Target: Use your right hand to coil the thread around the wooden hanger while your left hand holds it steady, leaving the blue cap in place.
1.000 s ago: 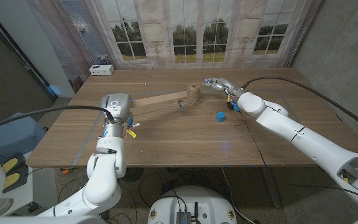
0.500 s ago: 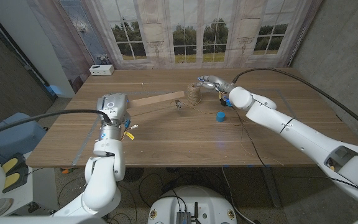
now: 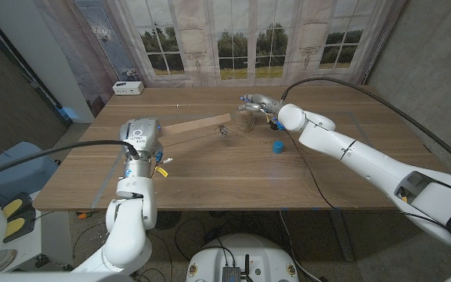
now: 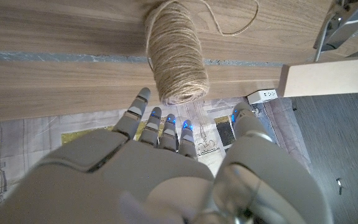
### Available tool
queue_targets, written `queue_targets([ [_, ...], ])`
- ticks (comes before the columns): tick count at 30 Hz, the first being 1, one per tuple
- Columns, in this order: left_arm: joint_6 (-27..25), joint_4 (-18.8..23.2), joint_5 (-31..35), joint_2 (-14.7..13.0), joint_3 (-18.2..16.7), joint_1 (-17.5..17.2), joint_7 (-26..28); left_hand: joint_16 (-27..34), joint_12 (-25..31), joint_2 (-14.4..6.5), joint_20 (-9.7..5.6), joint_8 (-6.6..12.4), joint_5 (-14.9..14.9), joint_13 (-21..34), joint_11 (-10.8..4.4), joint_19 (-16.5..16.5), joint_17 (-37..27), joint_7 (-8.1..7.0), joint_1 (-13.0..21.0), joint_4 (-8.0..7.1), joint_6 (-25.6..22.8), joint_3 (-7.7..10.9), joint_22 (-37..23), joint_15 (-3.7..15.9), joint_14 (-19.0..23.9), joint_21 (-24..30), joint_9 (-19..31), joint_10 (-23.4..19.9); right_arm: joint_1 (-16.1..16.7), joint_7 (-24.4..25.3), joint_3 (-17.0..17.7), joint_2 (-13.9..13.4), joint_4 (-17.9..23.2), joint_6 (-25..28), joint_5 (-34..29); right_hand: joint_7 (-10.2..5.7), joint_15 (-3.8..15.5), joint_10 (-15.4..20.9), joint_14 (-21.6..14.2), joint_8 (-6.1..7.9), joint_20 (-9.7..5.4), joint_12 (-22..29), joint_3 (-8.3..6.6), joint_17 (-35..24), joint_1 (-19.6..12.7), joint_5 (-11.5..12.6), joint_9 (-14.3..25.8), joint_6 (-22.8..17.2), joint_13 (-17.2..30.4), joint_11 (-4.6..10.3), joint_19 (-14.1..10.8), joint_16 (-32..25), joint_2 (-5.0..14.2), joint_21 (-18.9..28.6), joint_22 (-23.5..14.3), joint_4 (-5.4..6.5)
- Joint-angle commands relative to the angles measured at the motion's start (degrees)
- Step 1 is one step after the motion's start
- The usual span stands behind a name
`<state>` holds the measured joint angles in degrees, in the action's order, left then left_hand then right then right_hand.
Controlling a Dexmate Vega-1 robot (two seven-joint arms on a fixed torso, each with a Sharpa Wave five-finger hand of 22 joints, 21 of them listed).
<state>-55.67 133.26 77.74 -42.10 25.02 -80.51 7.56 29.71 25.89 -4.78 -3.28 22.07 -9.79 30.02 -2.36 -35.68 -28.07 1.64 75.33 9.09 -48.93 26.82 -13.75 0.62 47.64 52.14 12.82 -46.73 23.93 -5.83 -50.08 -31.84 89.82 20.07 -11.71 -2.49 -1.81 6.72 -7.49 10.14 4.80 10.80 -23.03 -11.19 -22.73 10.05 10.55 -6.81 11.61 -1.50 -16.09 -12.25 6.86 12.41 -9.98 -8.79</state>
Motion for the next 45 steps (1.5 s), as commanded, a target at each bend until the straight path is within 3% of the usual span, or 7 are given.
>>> queue_targets([
  [1, 1.6, 0.0, 0.9, 1.7, -2.0, -1.7, 0.5, 0.5, 0.0, -4.7, -3.03, 2.40, -0.2, 0.4, -1.79, 0.3, -0.3, -0.39, 4.2, -0.34, -8.1, 0.14, 0.0, 12.45, 12.4, 0.6, 3.4, -2.8, -3.8, -3.8, -3.9, 2.6, -2.6, 2.2, -4.3, -0.25, 0.10, -0.4, -1.0, -0.25, 0.13, 0.0, 0.38, -0.2, -0.3, -0.1, 0.1, 1.0, 0.1, 0.22, -0.8, -0.4, -0.89, 0.3, -0.3, -0.07],
  [5, 2.0, 0.1, 1.1, 1.9, -2.5, -2.2, 0.3, 0.4, 0.1, -4.7, -3.07, 2.43, -0.2, 0.6, -1.87, 0.3, -0.4, -0.36, 4.2, -0.33, -8.2, 0.13, 0.1, 12.45, 12.4, 0.9, 3.3, -3.0, -4.4, -4.0, -5.1, 3.3, -2.9, 3.1, -5.9, -0.38, 0.29, -0.9, -0.9, -0.17, 0.28, -0.1, 0.34, -0.1, -0.8, -0.1, 0.1, 1.4, 0.2, 0.45, -1.0, -0.4, -1.00, 0.3, -0.3, -0.29],
  [22, 2.8, 0.5, 1.4, 3.5, -4.1, -4.5, 1.6, 0.3, -0.1, -4.4, -3.22, 2.58, -0.2, 1.4, -2.25, 0.6, -0.9, -1.16, 4.0, -0.43, -8.6, 0.02, 0.5, 12.47, 13.1, 2.4, 3.2, -3.3, -9.7, -7.9, -13.4, 8.5, -6.0, 16.0, -17.0, -9.96, 2.01, -3.8, -3.2, 0.79, 2.87, 0.0, -1.20, 0.0, -9.2, 0.6, 0.1, 2.1, 0.1, 4.13, -8.0, -0.5, -1.36, 1.8, -0.4, -1.37],
  [27, 3.0, 0.6, 1.7, 3.8, -4.4, -4.9, 1.8, 0.1, -0.1, -4.4, -3.32, 2.57, -0.2, 1.7, -2.35, 0.6, -1.0, -1.26, 3.9, -0.49, -8.5, -0.03, 0.7, 12.47, 13.2, 2.9, 3.1, -3.4, -11.8, -11.3, -15.6, 10.0, -7.5, 20.5, -18.1, -10.15, 2.81, -6.0, -5.6, 0.76, 3.91, -0.1, -1.15, -0.2, -12.0, 0.5, 0.2, 2.2, 0.1, 5.43, -13.5, -1.3, -1.48, 3.4, -0.6, -1.11],
  [34, 3.4, 0.5, 2.0, 4.3, -4.5, -5.2, 2.1, 0.1, -0.3, -4.3, -3.45, 2.54, -0.2, 2.0, -2.31, 0.7, -1.2, -1.60, 3.6, -0.62, -8.2, -0.14, 0.9, 12.51, 13.6, 3.5, 3.2, -3.3, -14.7, -15.7, -18.5, 11.5, -9.6, 24.7, -18.3, -10.19, 5.06, -5.7, -12.7, 1.14, 2.65, 0.9, -0.46, -1.3, -14.7, 0.5, 0.4, 1.8, 0.0, 6.80, -21.1, -4.1, -0.69, 5.9, -0.9, -0.66],
  [40, 3.6, 0.4, 2.4, 4.7, -4.6, -5.2, 2.1, 0.0, -0.4, -4.2, -3.51, 2.57, -0.2, 2.3, -2.35, 0.8, -1.4, -1.74, 3.5, -0.64, -8.1, -0.19, 1.1, 12.51, 13.6, 3.9, 3.3, -3.3, -16.4, -18.6, -19.3, 12.2, -11.6, 25.1, -16.0, -10.15, 8.53, 2.5, -30.0, 2.21, -1.49, 3.6, 2.68, -8.2, -19.1, 1.0, 0.6, -2.7, 0.2, 6.90, -33.0, -15.0, -0.68, 11.0, -1.6, -0.38],
  [45, 3.8, 0.2, 2.9, 5.0, -4.6, -5.0, 1.9, -0.2, -0.4, -4.2, -3.59, 2.62, -0.2, 2.6, -2.47, 1.0, -1.5, -1.83, 3.4, -0.66, -8.0, -0.23, 1.3, 12.53, 13.7, 4.4, 3.4, -3.3, -15.9, -16.7, -17.9, 11.0, -11.1, 22.3, -13.8, -8.20, 14.02, 15.1, -42.7, 4.10, -12.35, 7.0, 3.26, -20.4, -30.8, 2.0, 0.7, -12.4, 1.5, 5.01, -40.1, -29.1, 1.51, 17.0, -3.3, -1.40],
])
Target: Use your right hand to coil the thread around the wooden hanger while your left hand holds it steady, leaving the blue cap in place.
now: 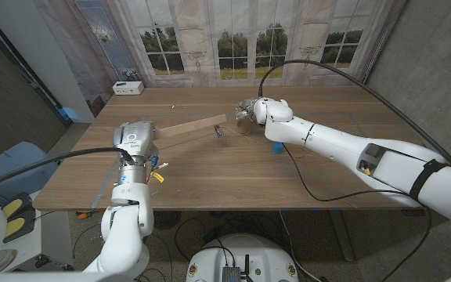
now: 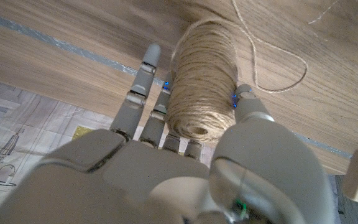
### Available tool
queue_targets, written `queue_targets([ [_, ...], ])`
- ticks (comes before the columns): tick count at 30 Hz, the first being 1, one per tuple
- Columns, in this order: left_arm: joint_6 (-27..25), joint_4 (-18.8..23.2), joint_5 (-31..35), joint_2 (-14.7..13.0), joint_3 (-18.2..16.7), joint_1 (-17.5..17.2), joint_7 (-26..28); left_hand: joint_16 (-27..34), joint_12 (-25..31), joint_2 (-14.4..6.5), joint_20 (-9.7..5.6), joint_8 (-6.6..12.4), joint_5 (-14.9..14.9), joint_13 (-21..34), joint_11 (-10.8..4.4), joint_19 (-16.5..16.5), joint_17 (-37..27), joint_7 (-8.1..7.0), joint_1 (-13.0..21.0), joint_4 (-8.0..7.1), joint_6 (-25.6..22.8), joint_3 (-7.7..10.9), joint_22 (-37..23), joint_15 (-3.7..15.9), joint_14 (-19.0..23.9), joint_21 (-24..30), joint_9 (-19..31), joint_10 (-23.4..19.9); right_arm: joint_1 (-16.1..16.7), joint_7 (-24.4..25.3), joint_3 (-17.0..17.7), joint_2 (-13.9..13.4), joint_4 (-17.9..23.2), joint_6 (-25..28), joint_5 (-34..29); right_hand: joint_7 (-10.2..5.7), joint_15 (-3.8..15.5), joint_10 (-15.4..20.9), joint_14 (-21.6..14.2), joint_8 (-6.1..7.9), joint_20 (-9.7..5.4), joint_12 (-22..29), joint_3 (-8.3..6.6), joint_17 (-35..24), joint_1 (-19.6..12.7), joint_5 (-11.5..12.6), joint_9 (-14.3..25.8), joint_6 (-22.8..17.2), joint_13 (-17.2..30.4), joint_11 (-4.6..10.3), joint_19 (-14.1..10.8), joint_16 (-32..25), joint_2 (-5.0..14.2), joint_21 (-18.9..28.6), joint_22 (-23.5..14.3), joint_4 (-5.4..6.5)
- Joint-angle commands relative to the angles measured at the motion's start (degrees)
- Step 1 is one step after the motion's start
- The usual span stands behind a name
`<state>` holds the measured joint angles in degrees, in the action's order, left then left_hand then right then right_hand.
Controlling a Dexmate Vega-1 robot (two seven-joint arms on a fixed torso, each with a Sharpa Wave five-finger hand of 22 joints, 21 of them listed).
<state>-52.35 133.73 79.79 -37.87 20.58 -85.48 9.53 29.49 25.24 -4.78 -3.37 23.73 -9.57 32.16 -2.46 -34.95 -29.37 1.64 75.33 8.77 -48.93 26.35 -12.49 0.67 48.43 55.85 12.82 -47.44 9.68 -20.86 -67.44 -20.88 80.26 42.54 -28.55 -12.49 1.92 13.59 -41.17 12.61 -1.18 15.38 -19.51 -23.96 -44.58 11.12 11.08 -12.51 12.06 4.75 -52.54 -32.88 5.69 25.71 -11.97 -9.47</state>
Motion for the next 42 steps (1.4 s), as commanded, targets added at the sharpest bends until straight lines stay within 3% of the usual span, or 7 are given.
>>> queue_targets([
  [1, 0.5, -0.2, 0.9, 0.9, -0.1, 0.0, -0.1, 0.0, 0.2, -4.2, -3.50, 0.98, -0.4, 0.5, -2.19, 0.3, -0.3, -1.95, 3.3, -0.35, -7.9, 0.24, 0.0, 12.48, 12.9, 0.8, 3.4, -2.6, -1.3, -0.7, -0.4, -0.3, -1.1, -0.8, 3.0, 3.04, 10.73, 11.1, -10.8, 2.46, -7.57, 3.6, -0.96, -9.5, -12.3, 1.2, 0.2, -10.2, 1.6, -1.92, -4.0, -9.9, 3.30, 5.3, -2.5, -0.77],
  [6, 0.8, -0.4, 1.3, 1.2, -0.1, 0.3, -0.4, -0.1, 0.1, -4.2, -3.56, 1.00, -0.4, 0.8, -2.42, 0.4, -0.5, -1.90, 3.2, -0.34, -7.9, 0.22, 0.2, 12.48, 13.0, 1.3, 3.4, -2.6, 1.2, 4.3, 1.9, -2.7, 1.4, -5.2, 3.8, 11.00, 11.21, 24.6, -18.3, 5.05, -10.97, 10.9, -4.10, -16.7, -28.0, 0.1, 1.0, -27.3, 5.8, -5.47, -5.6, -11.7, 3.64, 14.8, -6.8, -0.30],
  [9, 0.9, -0.6, 1.6, 1.3, 0.0, 0.5, -0.6, -0.1, 0.1, -4.2, -3.62, 0.98, -0.4, 0.9, -2.41, 0.4, -0.5, -1.94, 3.2, -0.36, -7.7, 0.21, 0.3, 12.48, 13.1, 1.5, 3.5, -2.6, 2.9, 7.5, 3.7, -4.1, 2.4, -8.8, 4.6, 14.56, 11.16, 31.5, -19.3, 5.99, -11.02, 15.3, -3.84, -18.8, -30.8, -0.3, 1.4, -36.1, 8.1, -7.97, -4.6, -9.3, 3.57, 19.6, -8.4, 0.57],
  [11, 1.1, -0.7, 1.6, 1.5, 0.0, 0.7, -0.6, -0.2, 0.0, -4.1, -3.67, 0.98, -0.4, 1.0, -2.46, 0.4, -0.6, -1.94, 3.1, -0.38, -7.7, 0.19, 0.4, 12.49, 13.1, 1.6, 3.5, -2.6, 4.2, 10.2, 5.1, -4.9, 3.1, -11.2, 4.9, 15.53, 11.09, 33.0, -19.6, 6.15, -11.01, 16.4, -3.67, -19.1, -31.3, -0.3, 1.5, -38.0, 8.7, -8.52, -4.5, -8.7, 3.40, 20.6, -8.7, 0.60],
  [16, 1.5, -0.9, 1.9, 1.6, 0.0, 1.2, -0.8, -0.3, 0.0, -4.1, -3.74, 1.11, -0.4, 1.3, -2.58, 0.5, -0.7, -2.11, 3.0, -0.39, -7.7, 0.17, 0.5, 12.50, 13.3, 2.0, 3.6, -2.6, 7.4, 16.6, 8.2, -6.3, 3.8, -17.2, 5.1, 16.29, 11.04, 34.4, -20.6, 6.04, -11.01, 17.7, -3.36, -19.3, -31.8, -0.2, 1.4, -39.8, 9.4, -9.58, -4.4, -7.7, 3.10, 22.2, -8.9, 0.62],
  [28, 2.7, -1.5, 0.4, 1.6, -0.1, 2.4, -0.1, -0.6, -0.2, -4.0, -3.85, 1.26, -0.4, 1.9, -2.91, 0.7, -1.1, -2.34, 2.7, -0.36, -7.8, 0.17, 0.9, 12.53, 13.6, 3.0, 3.7, -2.8, 14.0, 33.5, 15.1, -6.1, 2.0, -30.0, 5.0, 16.30, 10.93, 34.4, -21.2, 5.36, -10.94, 18.3, -3.10, -19.5, -32.0, -0.1, 1.5, -39.8, 10.0, -9.26, -3.9, -6.8, 3.23, 23.3, -9.1, 0.99],
  [42, 2.6, -0.9, -2.5, 2.2, -1.9, 2.4, 2.4, -0.9, -0.5, -3.9, -3.85, 1.39, -0.5, 2.1, -2.97, 0.9, -1.4, -2.25, 2.6, -0.28, -7.7, 0.26, 1.2, 12.52, 13.8, 3.8, 3.9, -2.9, 18.5, 40.9, 22.2, -4.1, -3.3, -43.7, 13.2, 16.19, 10.95, 34.0, -21.2, 4.60, -10.91, 18.8, -2.98, -19.3, -32.0, 0.0, 1.6, -39.8, 10.7, -9.17, -3.1, -5.3, 3.60, 24.5, -9.1, 1.42],
])
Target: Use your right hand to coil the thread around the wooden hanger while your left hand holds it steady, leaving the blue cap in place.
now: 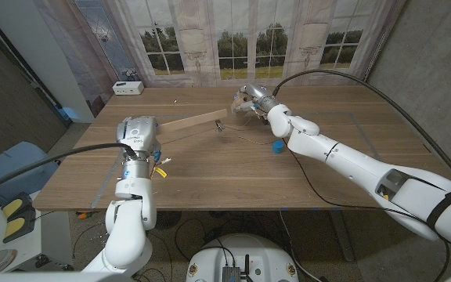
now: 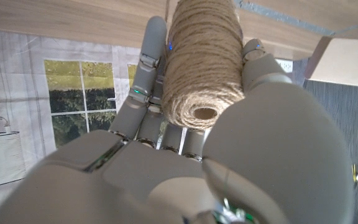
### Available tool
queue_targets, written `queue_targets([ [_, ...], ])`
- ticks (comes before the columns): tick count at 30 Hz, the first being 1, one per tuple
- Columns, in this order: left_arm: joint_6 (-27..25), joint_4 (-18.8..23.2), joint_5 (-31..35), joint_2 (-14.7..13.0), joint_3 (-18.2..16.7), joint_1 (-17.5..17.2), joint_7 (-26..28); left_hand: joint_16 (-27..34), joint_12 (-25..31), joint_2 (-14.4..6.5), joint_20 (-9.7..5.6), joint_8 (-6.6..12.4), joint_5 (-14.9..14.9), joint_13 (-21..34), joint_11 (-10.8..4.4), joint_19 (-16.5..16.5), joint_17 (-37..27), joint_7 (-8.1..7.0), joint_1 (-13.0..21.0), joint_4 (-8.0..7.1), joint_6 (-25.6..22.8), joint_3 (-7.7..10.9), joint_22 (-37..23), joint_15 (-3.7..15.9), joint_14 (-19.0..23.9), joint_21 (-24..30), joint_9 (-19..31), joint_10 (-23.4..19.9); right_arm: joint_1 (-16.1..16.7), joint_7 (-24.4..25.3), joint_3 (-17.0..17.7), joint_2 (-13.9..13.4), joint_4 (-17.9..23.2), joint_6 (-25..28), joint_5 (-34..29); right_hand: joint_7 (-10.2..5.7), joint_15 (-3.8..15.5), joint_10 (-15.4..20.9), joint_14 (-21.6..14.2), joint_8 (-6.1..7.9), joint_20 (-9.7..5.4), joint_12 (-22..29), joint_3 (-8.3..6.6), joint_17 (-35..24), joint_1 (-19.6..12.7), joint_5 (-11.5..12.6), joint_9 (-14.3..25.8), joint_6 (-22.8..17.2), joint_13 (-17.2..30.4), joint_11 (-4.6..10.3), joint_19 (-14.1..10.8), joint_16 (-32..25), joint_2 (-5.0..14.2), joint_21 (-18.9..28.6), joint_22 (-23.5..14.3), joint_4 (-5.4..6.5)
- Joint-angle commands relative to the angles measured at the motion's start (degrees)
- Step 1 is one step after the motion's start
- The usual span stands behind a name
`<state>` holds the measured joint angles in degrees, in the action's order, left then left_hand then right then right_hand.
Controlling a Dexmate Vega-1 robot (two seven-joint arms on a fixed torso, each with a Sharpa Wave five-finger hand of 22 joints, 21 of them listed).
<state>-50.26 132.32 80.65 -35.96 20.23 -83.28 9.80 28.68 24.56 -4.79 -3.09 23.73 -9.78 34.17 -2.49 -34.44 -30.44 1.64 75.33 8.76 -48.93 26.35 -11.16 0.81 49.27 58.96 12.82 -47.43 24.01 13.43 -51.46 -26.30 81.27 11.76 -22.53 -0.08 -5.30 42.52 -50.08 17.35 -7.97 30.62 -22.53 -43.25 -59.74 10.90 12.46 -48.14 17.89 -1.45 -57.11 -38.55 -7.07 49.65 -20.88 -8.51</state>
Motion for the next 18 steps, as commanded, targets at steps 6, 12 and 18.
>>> queue_targets([
  [6, 3.1, 1.3, -6.9, -1.3, -1.8, 0.9, 2.7, -0.2, 0.0, -3.9, -4.16, 1.42, -0.3, 0.1, -3.00, 0.4, -0.4, -2.18, 2.5, -0.23, -7.8, 0.32, 0.0, 12.37, 13.0, 1.0, 3.9, -3.1, 4.5, 6.8, 7.9, 2.2, -7.4, -18.5, 10.4, 3.90, 18.16, 5.0, -12.3, -0.40, -4.12, 3.8, 0.04, 0.2, -16.9, 0.2, 0.3, -4.1, 5.1, -3.03, 1.7, 1.0, 16.46, 1.0, -0.2, 0.54],
  [12, 2.3, 1.5, -6.2, -1.6, -1.1, 1.8, 1.8, -0.3, -0.2, -3.9, -4.16, 1.45, -0.3, 0.2, -2.90, 0.6, -0.6, -2.19, 2.5, -0.16, -7.8, 0.40, 0.1, 12.37, 13.1, 1.2, 3.9, -3.2, 5.0, 8.7, 9.5, 3.2, -9.7, -25.1, 12.3, 3.92, 18.17, 4.9, -12.5, -0.63, -4.11, 4.0, 0.04, 0.3, -17.0, 0.2, 0.3, -4.3, 5.4, -3.08, 2.0, 1.6, 16.49, 1.5, -0.2, 0.60],
  [18, 4.3, 2.8, -10.5, -2.3, -2.0, 1.2, 3.2, -0.4, -0.4, -3.9, -4.13, 1.44, -0.3, 0.1, -2.85, 0.7, -0.7, -2.05, 2.5, -0.10, -7.8, 0.49, 0.2, 12.36, 13.2, 1.5, 3.8, -3.3, 4.7, 8.4, 10.7, 4.3, -12.0, -29.6, 14.3, 3.94, 18.14, 4.9, -12.7, -0.81, -4.10, 4.2, 0.04, 0.2, -17.1, 0.2, 0.4, -4.5, 5.6, -3.07, 2.2, 1.9, 16.49, 1.9, -0.2, 0.63],
])
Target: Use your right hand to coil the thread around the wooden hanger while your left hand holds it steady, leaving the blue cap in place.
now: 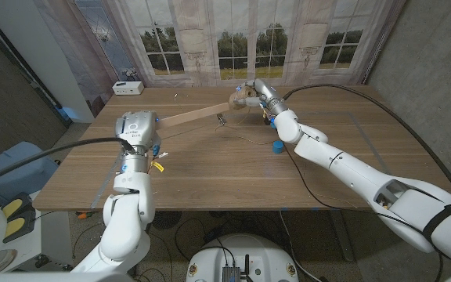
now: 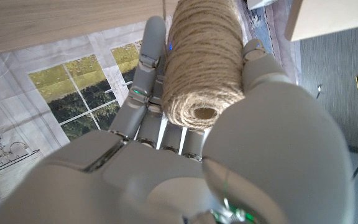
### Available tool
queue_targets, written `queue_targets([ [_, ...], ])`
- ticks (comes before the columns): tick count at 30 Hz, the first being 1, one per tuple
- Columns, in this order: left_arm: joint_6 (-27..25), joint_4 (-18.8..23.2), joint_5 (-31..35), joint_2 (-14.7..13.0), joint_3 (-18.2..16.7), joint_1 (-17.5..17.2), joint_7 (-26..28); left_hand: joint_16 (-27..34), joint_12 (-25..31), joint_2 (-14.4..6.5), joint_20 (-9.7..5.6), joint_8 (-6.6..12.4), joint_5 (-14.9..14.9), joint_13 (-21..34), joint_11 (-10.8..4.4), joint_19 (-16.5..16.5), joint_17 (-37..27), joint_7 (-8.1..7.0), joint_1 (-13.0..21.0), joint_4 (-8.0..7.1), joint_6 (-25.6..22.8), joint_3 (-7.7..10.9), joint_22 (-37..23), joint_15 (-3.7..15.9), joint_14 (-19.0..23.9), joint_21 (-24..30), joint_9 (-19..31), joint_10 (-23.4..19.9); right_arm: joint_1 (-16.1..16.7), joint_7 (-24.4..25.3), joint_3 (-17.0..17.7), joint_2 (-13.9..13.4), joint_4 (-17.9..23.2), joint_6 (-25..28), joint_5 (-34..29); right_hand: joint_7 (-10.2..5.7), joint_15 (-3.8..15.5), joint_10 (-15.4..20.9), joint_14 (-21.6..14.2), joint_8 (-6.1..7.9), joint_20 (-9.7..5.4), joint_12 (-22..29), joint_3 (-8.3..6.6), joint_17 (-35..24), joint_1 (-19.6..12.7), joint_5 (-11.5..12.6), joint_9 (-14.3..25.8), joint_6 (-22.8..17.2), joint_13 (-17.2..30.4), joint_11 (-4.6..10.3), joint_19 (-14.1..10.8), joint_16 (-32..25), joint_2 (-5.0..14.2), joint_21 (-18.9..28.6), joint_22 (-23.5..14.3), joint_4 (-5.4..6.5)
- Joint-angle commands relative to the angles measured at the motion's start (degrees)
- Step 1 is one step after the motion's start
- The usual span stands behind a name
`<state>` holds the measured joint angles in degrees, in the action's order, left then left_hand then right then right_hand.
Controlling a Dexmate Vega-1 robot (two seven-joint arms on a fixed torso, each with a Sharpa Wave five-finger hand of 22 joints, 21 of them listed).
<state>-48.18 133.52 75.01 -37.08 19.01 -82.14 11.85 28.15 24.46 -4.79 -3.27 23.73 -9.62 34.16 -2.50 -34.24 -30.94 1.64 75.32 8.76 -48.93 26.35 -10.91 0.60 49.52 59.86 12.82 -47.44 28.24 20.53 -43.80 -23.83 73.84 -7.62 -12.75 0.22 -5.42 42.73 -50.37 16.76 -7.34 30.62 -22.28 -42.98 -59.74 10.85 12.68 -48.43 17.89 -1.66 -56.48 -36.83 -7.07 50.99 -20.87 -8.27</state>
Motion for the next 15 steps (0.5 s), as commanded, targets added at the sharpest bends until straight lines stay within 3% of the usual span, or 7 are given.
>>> queue_targets([
  [1, 2.4, 1.8, -5.2, -1.4, -0.7, 0.1, 1.0, 0.0, -0.3, -3.9, -3.97, 1.42, -0.4, 0.2, -2.91, 0.5, -0.2, -1.99, 2.5, -0.09, -7.7, 0.51, -0.1, 12.57, 13.0, 0.7, 3.9, -3.3, 0.2, 1.0, 3.0, 2.0, -5.0, -10.8, 4.7, 3.66, 18.27, 4.7, -12.4, -0.24, -4.73, 4.3, -0.20, -0.1, -17.1, 0.2, 0.2, -4.2, 5.6, -3.01, 1.6, 0.3, 16.48, 0.6, -0.2, 0.40],
  [15, 4.7, 3.6, -11.9, -3.6, -0.8, 0.5, 0.4, -0.3, -0.5, -3.8, -4.02, 1.53, -0.4, 0.6, -3.21, 0.7, -0.5, -2.22, 2.5, -0.01, -7.8, 0.69, 0.1, 12.59, 13.2, 1.3, 4.0, -3.4, -2.8, -4.9, 3.0, 4.4, -8.7, -16.8, 7.7, 3.68, 18.30, 4.8, -12.9, -0.76, -4.71, 4.8, -0.24, -0.1, -17.3, 0.2, 0.3, -4.5, 6.0, -3.03, 2.0, 1.2, 16.48, 1.7, -0.1, 0.42],
])
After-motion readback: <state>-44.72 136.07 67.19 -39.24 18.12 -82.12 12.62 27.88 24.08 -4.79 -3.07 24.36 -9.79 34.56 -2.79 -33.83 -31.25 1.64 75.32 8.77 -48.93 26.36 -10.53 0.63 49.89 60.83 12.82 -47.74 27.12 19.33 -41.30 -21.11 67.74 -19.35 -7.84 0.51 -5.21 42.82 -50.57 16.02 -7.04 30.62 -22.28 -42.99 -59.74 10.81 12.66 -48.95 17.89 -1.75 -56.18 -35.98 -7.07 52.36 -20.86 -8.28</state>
